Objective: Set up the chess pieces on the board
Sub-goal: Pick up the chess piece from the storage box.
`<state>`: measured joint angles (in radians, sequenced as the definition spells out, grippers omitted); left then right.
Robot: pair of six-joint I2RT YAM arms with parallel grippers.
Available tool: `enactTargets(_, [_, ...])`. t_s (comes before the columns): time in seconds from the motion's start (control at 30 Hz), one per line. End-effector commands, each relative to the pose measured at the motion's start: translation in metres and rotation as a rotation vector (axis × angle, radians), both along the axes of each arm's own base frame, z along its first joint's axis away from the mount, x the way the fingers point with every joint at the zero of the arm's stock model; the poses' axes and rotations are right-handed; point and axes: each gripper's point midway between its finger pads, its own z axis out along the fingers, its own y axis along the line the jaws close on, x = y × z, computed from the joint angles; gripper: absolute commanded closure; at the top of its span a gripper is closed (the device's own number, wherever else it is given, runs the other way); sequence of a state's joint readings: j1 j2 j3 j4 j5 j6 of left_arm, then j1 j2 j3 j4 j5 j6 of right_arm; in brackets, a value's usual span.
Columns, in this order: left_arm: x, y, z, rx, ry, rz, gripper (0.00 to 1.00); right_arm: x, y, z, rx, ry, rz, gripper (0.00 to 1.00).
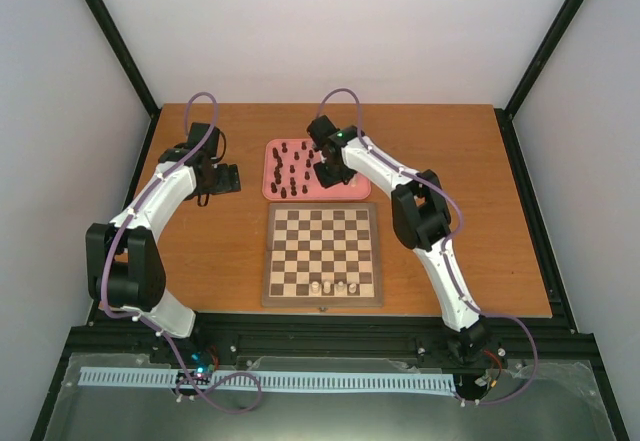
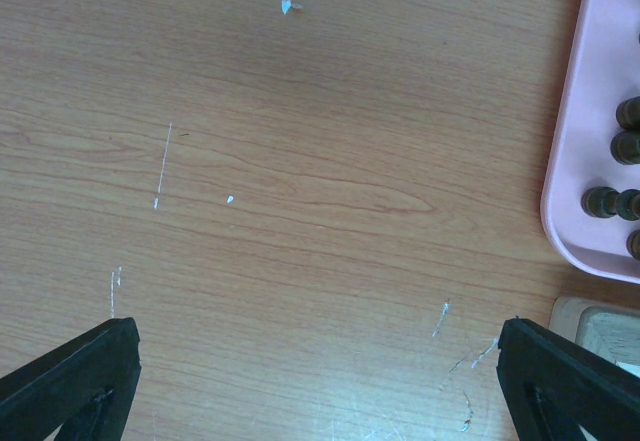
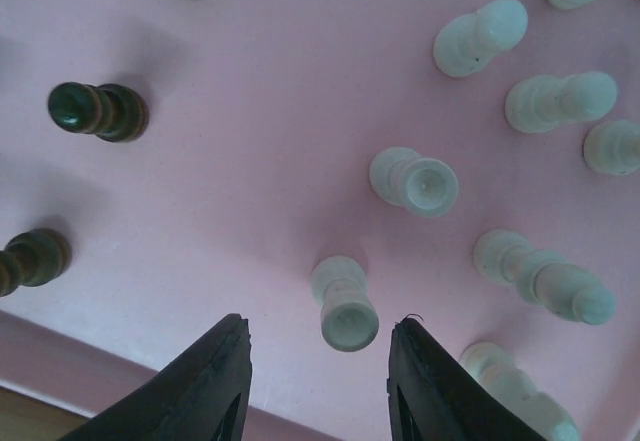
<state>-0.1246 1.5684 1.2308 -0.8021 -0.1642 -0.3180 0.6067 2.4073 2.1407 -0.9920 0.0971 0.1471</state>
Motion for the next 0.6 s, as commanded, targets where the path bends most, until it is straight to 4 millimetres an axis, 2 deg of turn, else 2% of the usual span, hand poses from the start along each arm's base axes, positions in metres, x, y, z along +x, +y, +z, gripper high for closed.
enactTargets(0.0, [0.004,-0.002,0.001,0.004,-0.006,-0.013,0.00,0.009,-0.003,0.000,-0.004,-0.015,-0.017,0.61])
enactTargets(0.1, [0.005,-0.001,0.001,0.005,-0.006,-0.012,0.00,0.010,-0.007,-0.006,-0.013,-0.005,-0.023,0.61])
enactTargets(0.17, [0.005,-0.002,0.000,0.005,-0.002,-0.014,0.00,0.018,-0.005,0.001,0.003,-0.028,-0.025,0.61])
enactTargets(0.27, [0.007,-0.002,-0.002,0.006,-0.001,-0.013,0.00,0.021,-0.004,0.001,0.007,-0.031,-0.022,0.62])
enactTargets(0.57, [0.010,-0.002,-0.004,0.004,0.006,-0.011,0.00,0.019,-0.004,-0.006,0.015,-0.004,-0.012,0.65])
